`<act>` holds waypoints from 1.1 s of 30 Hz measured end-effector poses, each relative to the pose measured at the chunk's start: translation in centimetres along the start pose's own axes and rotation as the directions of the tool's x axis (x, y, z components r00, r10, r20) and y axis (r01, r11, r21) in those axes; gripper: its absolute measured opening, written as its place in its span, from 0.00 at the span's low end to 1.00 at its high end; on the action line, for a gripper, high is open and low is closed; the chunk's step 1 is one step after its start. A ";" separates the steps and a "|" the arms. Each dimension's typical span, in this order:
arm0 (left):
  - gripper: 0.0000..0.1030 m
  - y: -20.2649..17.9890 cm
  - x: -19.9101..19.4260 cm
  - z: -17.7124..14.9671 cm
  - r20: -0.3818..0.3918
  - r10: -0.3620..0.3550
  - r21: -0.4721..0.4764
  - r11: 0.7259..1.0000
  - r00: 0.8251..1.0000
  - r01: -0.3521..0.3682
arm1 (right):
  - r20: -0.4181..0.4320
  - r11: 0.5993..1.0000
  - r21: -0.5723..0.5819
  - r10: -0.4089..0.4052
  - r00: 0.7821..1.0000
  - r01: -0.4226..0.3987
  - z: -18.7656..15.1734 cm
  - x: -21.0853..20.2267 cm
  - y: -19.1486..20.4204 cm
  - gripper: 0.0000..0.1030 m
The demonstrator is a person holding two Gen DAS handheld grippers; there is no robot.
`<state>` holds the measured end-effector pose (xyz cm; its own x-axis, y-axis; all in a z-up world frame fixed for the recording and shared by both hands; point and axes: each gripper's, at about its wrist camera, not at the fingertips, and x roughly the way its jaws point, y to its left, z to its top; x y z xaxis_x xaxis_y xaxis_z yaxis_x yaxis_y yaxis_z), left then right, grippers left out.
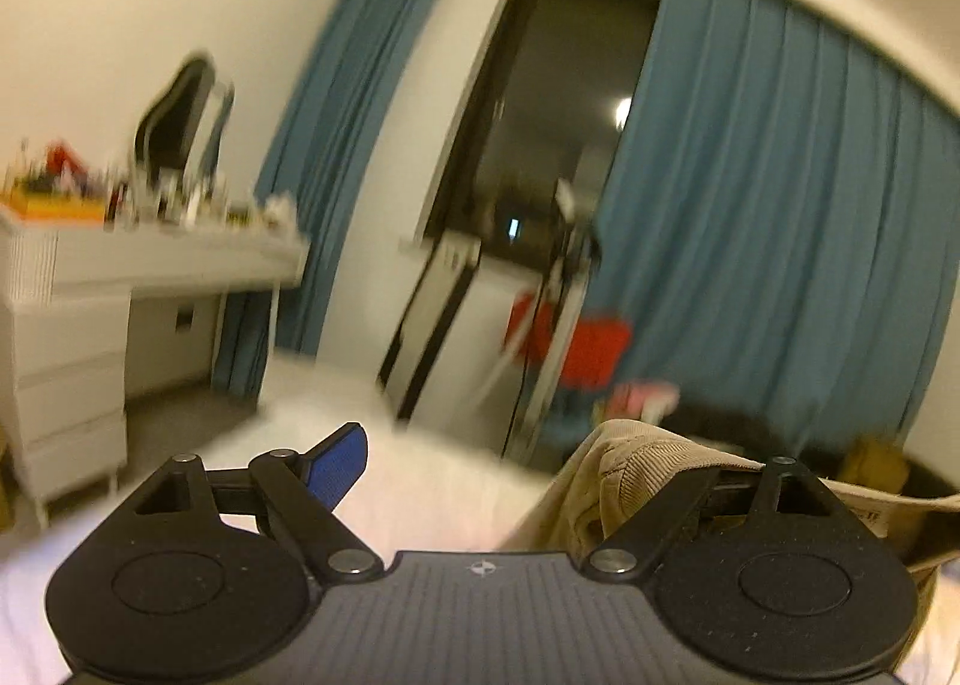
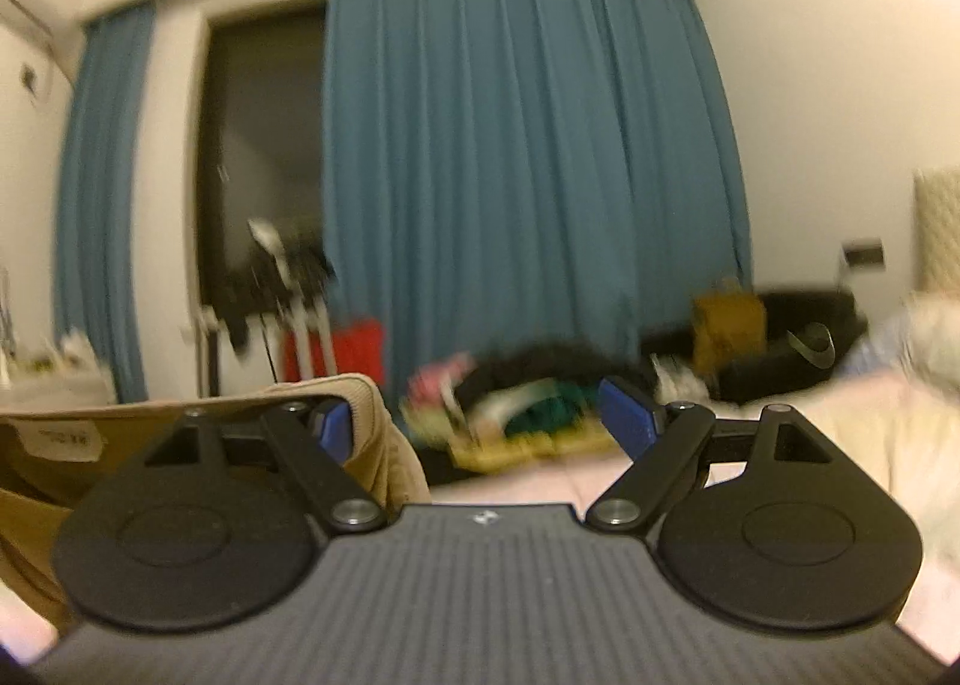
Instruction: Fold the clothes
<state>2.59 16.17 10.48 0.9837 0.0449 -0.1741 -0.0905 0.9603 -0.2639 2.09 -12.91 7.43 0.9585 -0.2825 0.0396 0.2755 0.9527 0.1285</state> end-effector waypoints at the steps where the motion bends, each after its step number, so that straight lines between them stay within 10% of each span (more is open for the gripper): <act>1: 0.85 -0.4 -0.6 2.3 0.037 -0.008 0.003 1.000 0.999 0.008 | 0.031 1.000 0.004 0.017 0.999 -0.017 2.1 -0.3 0.3 0.81; 13: 0.88 -3.9 -11.8 27.9 0.342 -0.171 0.038 0.985 0.924 0.169 | 0.262 0.968 0.003 0.240 0.935 -0.249 27.6 -8.2 1.0 0.81; 17: 0.91 -4.8 -9.9 28.6 0.265 -0.202 0.041 0.979 0.943 0.198 | 0.247 0.955 -0.013 0.291 0.924 -0.297 32.0 -10.9 -0.2 0.81; 25: 0.92 -6.4 -3.0 27.6 0.063 -0.248 0.022 0.969 0.967 0.247 | 0.144 0.951 -0.035 0.310 0.940 -0.308 32.9 -10.6 -0.9 0.81; 33: 0.92 -8.1 4.3 26.5 -0.139 -0.285 -0.004 0.958 0.948 0.287 | -0.068 0.976 0.016 0.218 0.974 -0.217 25.1 1.8 -1.1 0.81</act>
<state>11.65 15.86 37.04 0.9371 -0.2694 -0.2219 0.1953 0.9317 -0.3064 1.66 -17.27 32.26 0.9982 -0.0598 -0.0008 0.0594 0.9894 0.1328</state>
